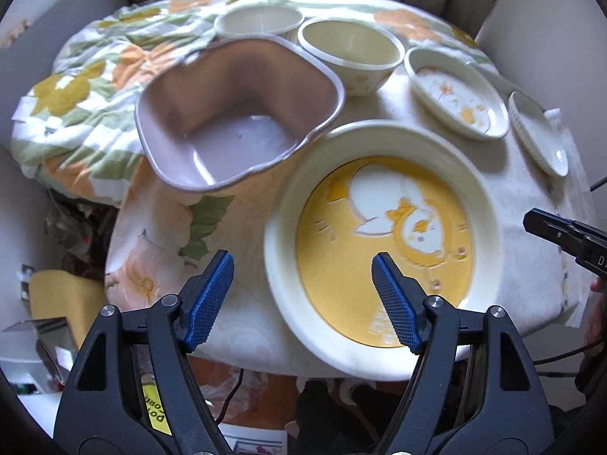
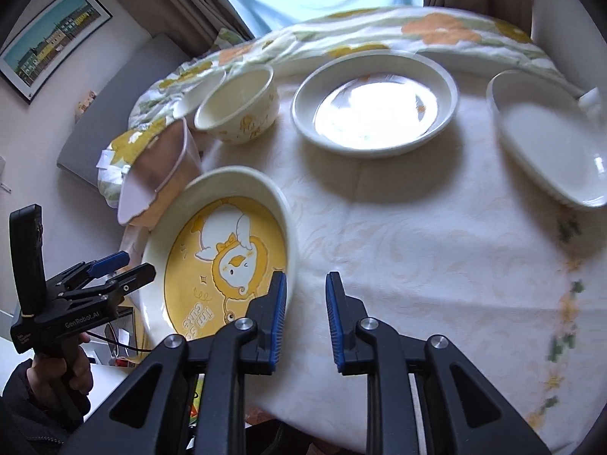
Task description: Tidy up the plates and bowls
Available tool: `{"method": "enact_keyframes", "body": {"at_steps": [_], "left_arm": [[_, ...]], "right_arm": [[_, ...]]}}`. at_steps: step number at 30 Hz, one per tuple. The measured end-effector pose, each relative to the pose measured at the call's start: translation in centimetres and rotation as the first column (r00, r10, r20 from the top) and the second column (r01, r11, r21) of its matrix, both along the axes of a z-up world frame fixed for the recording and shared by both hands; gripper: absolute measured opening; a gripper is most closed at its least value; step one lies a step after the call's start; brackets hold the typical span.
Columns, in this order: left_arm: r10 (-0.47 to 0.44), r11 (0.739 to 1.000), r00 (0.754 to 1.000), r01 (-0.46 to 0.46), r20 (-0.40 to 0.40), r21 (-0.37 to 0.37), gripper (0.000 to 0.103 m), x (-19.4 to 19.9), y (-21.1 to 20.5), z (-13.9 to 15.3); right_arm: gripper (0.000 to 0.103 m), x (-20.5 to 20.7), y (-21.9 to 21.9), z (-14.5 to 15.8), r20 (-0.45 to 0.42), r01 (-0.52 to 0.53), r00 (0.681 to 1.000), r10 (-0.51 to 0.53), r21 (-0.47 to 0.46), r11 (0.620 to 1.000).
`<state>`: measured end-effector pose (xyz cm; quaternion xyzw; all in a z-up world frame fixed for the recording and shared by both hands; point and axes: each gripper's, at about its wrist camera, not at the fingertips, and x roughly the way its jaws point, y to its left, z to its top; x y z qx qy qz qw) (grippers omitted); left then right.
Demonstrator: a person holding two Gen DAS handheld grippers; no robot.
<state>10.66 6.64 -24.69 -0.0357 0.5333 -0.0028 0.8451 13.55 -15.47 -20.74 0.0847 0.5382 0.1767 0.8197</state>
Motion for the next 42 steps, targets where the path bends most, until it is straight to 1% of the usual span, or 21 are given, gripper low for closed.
{"method": "enact_keyframes", "body": {"at_steps": [4, 5, 6, 7, 8, 11, 15, 17, 19, 21, 23, 25, 28, 29, 30, 31, 33, 35, 37, 39, 42], "left_arm": [[-0.049, 0.999, 0.989, 0.047, 0.141, 0.024, 0.073, -0.9, -3.2, 5.8], [-0.071, 0.997, 0.981, 0.067, 0.181, 0.028, 0.077, -1.1, -4.2, 7.3], [-0.100, 0.995, 0.970, 0.094, 0.223, 0.035, 0.090, -1.1, -5.5, 8.9], [-0.133, 0.991, 0.956, 0.126, 0.260, 0.046, 0.099, -1.0, -6.8, 10.3], [-0.160, 0.987, 0.942, 0.148, 0.294, 0.062, 0.103, -0.9, -8.1, 11.4], [-0.256, 0.967, 0.899, 0.237, 0.355, 0.097, 0.103, 0.6, -12.4, 13.5], [-0.372, 0.926, 0.872, 0.372, 0.317, 0.065, 0.103, 4.7, -17.8, 14.0], [-0.435, 0.895, 0.852, 0.444, 0.290, 0.038, 0.103, 7.2, -20.3, 14.0], [-0.500, 0.860, 0.824, 0.509, 0.265, 0.039, 0.103, 9.9, -22.7, 13.7], [-0.560, 0.824, 0.797, 0.565, 0.228, 0.051, 0.103, 12.3, -25.5, 12.9], [-0.622, 0.778, 0.762, 0.628, 0.179, 0.032, 0.103, 15.1, -27.9, 11.6], [-0.659, 0.744, 0.740, 0.667, 0.136, -0.023, 0.103, 18.0, -29.7, 9.8], [-0.697, 0.711, 0.716, 0.697, 0.046, -0.094, 0.101, 21.9, -31.7, 6.1], [-0.708, 0.701, 0.706, 0.706, 0.021, -0.106, 0.095, 22.8, -32.0, 4.9], [-0.719, 0.691, 0.695, 0.713, -0.007, -0.121, 0.087, 23.7, -32.5, 3.5], [-0.727, 0.683, 0.686, 0.717, -0.034, -0.135, 0.083, 24.5, -32.9, 2.3], [-0.742, 0.668, 0.665, 0.727, -0.079, -0.158, 0.068, 25.8, -33.5, -0.1], [-0.754, 0.656, 0.650, 0.737, -0.098, -0.160, 0.062, 26.7, -33.8, -1.9], [-0.762, 0.647, 0.638, 0.746, -0.109, -0.159, 0.058, 27.2, -34.0, -3.0], [-0.771, 0.636, 0.626, 0.751, -0.115, -0.176, 0.051, 27.8, -34.0, -3.7], [-0.786, 0.618, 0.607, 0.764, -0.122, -0.185, 0.043, 28.8, -34.4, -4.5]], "right_arm": [[0.019, -2.0, -4.0, 5.0, 0.138, 0.025, 0.990, -0.024, 0.000, 1.000], [0.028, -2.3, -4.9, 6.0, 0.163, 0.029, 0.986, -0.027, -0.010, 1.000], [0.038, -2.7, -5.9, 7.2, 0.187, 0.035, 0.982, -0.031, -0.019, 0.999], [0.073, -3.0, -6.8, 8.0, 0.204, 0.040, 0.978, -0.035, -0.020, 0.999], [0.103, -3.3, -7.6, 8.6, 0.218, 0.047, 0.975, -0.042, -0.015, 0.999], [0.103, -4.2, -10.6, 10.1, 0.256, 0.094, 0.963, -0.088, -0.009, 0.996], [0.103, -3.9, -13.8, 10.9, 0.257, 0.176, 0.952, -0.166, -0.015, 0.984], [0.103, -3.3, -15.5, 11.2, 0.244, 0.217, 0.946, -0.211, 0.003, 0.976], [0.103, -3.1, -17.3, 11.5, 0.242, 0.280, 0.929, -0.280, 0.034, 0.959], [0.103, -2.5, -18.8, 11.5, 0.234, 0.364, 0.902, -0.363, 0.040, 0.930], [0.103, -2.1, -20.3, 11.0, 0.217, 0.448, 0.870, -0.444, 0.032, 0.893], [0.103, -0.8, -21.8, 9.6, 0.148, 0.503, 0.848, -0.509, 0.077, 0.861], [0.103, 0.6, -23.3, 7.1, 0.058, 0.578, 0.807, -0.588, 0.125, 0.806], [0.103, 1.1, -23.6, 6.3, 0.033, 0.600, 0.793, -0.608, 0.135, 0.789], [0.103, 1.6, -23.9, 5.3, 0.008, 0.621, 0.778, -0.628, 0.140, 0.771], [0.102, 2.0, -24.2, 4.3, -0.014, 0.642, 0.763, -0.646, 0.140, 0.754], [0.090, 2.9, -24.3, 2.5, -0.054, 0.675, 0.735, -0.676, 0.145, 0.723], [0.073, 3.4, -24.6, 0.6, -0.102, 0.711, 0.702, -0.705, 0.148, 0.687], [0.063, 3.9, -24.8, -0.7, -0.133, 0.738, 0.675, -0.726, 0.154, 0.657], [0.057, 4.2, -24.9, -1.7, -0.152, 0.761, 0.648, -0.746, 0.160, 0.628], [0.052, 4.7, -24.6, -2.0, -0.145, 0.780, 0.626, -0.767, 0.147, 0.609]]}}
